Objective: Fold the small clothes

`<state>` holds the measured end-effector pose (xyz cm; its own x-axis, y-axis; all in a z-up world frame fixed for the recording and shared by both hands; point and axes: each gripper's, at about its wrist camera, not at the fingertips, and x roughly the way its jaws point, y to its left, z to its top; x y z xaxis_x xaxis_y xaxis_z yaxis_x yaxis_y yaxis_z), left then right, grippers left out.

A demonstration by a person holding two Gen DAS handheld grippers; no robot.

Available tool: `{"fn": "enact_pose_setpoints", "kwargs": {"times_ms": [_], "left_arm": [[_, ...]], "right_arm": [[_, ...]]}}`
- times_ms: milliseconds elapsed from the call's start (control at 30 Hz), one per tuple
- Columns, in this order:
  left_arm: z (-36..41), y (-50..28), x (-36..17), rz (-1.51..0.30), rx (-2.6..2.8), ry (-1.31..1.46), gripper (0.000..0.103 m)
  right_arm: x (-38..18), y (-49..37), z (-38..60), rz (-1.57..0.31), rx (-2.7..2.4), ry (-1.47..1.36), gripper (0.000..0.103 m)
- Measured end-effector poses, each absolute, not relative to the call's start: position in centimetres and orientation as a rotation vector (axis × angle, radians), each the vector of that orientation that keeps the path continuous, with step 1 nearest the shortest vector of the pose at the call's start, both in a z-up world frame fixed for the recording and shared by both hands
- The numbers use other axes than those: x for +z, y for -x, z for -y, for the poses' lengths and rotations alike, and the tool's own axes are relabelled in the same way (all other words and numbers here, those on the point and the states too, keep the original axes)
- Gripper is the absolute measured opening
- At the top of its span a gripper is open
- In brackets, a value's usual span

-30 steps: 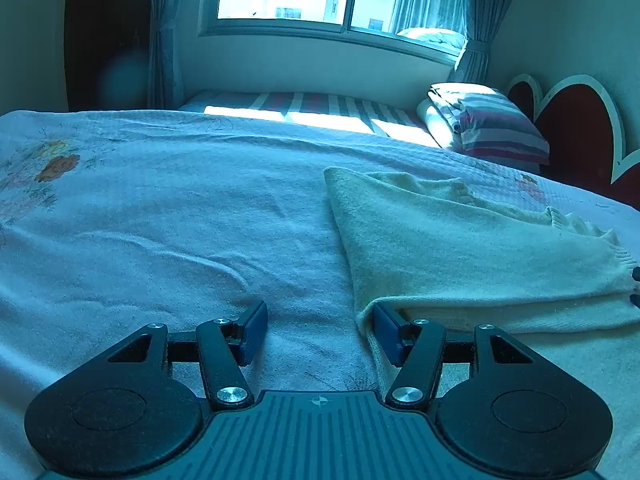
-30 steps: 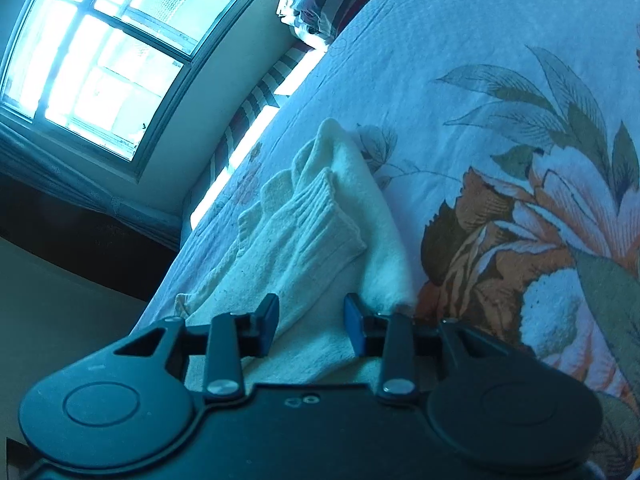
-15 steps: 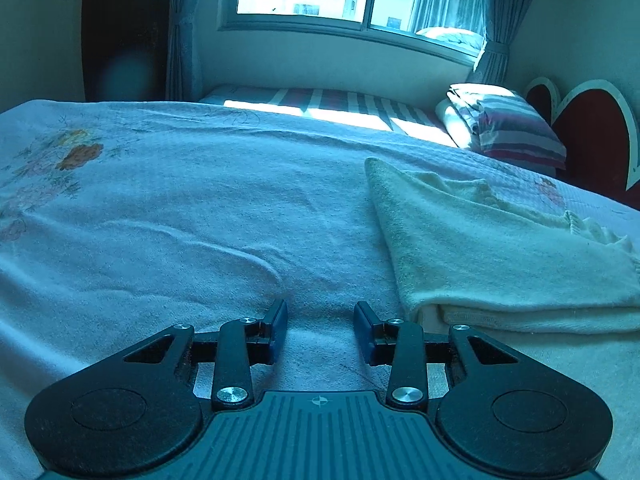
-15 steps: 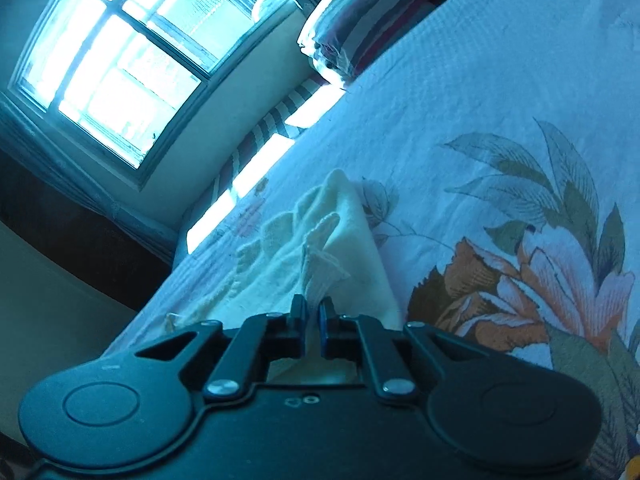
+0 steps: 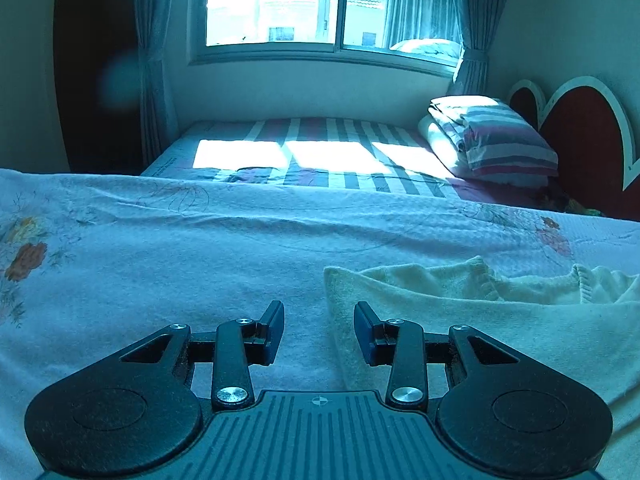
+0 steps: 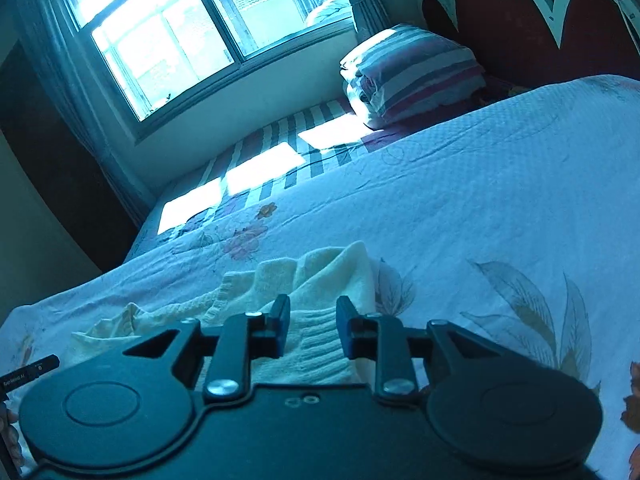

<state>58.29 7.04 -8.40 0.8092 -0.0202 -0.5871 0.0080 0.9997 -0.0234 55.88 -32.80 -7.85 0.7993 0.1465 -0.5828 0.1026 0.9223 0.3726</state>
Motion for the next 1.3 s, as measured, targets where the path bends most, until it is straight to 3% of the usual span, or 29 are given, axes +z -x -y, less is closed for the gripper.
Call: {"fn": "enact_pose_setpoints", "kwargs": {"times_ms": [167, 233, 300, 367, 433, 467, 633, 700, 767, 967, 1300], "left_arm": [[-6.6, -60.7, -10.6, -0.672, -0.016, 0.004, 0.038], [-6.5, -61.0, -11.3, -0.654, -0.008, 0.004, 0.046], [-6.5, -61.2, -11.1, -0.659, 0.001, 0.0, 0.051], [-6.7, -60.6, -10.0, -0.638, -0.006, 0.011, 0.051], [-6.7, -59.1, -9.1, -0.606, -0.024, 0.012, 0.051], [-6.5, -58.4, -8.8, -0.605, -0.042, 0.016, 0.051], [-4.3, -56.1, -10.6, -0.657, -0.092, -0.049, 0.051], [-4.1, -55.2, -11.2, -0.62, -0.073, -0.072, 0.057], [-4.5, -54.7, -10.2, -0.626, -0.07, -0.055, 0.058], [-3.3, -52.0, -8.0, -0.547, -0.131, -0.076, 0.058], [1.6, -51.9, -10.2, -0.654, -0.154, -0.093, 0.058]], "right_arm": [[-8.9, -57.7, 31.9, -0.675, 0.087, -0.377, 0.013], [-10.2, -58.5, 31.0, -0.751, 0.041, -0.315, 0.004], [-10.8, -58.1, 31.6, -0.722, 0.044, -0.343, 0.003], [-10.3, -57.9, 31.7, -0.723, 0.046, -0.339, 0.003], [-9.1, -57.3, 31.3, -0.698, 0.054, -0.308, 0.022], [-8.6, -56.8, 31.0, -0.677, 0.058, -0.287, 0.024], [-8.6, -55.5, 29.8, -0.699, 0.1, -0.187, 0.02], [-10.1, -55.6, 29.0, -0.725, 0.103, -0.107, 0.02], [-10.1, -55.5, 28.6, -0.712, 0.1, -0.068, 0.02], [-7.5, -53.8, 27.3, -0.656, 0.159, -0.068, 0.024], [-9.7, -54.4, 22.6, -0.727, 0.27, -0.062, 0.019]]}}
